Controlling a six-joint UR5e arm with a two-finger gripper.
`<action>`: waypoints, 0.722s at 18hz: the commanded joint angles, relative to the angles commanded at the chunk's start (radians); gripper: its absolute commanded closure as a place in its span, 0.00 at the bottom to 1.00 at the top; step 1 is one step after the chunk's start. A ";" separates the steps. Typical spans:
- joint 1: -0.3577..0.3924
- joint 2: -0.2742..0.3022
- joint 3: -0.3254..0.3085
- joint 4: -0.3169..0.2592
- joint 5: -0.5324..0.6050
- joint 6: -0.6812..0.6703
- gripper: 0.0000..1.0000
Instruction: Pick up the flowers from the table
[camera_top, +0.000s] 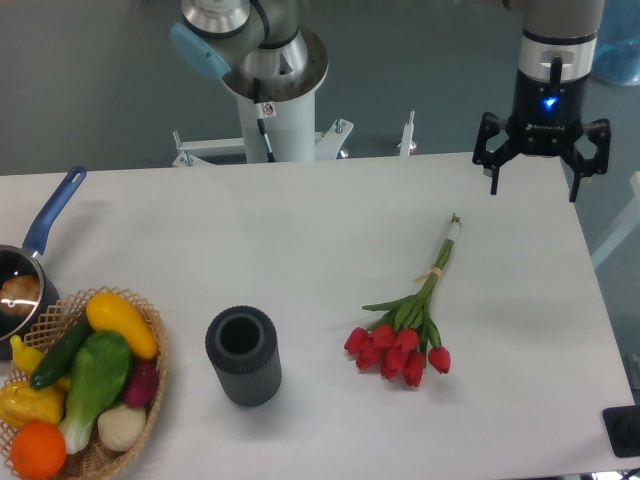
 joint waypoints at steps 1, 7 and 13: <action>0.002 0.000 0.000 0.000 -0.002 0.002 0.00; -0.003 0.000 0.000 0.000 0.000 0.006 0.00; 0.000 0.006 -0.009 0.006 -0.038 -0.009 0.00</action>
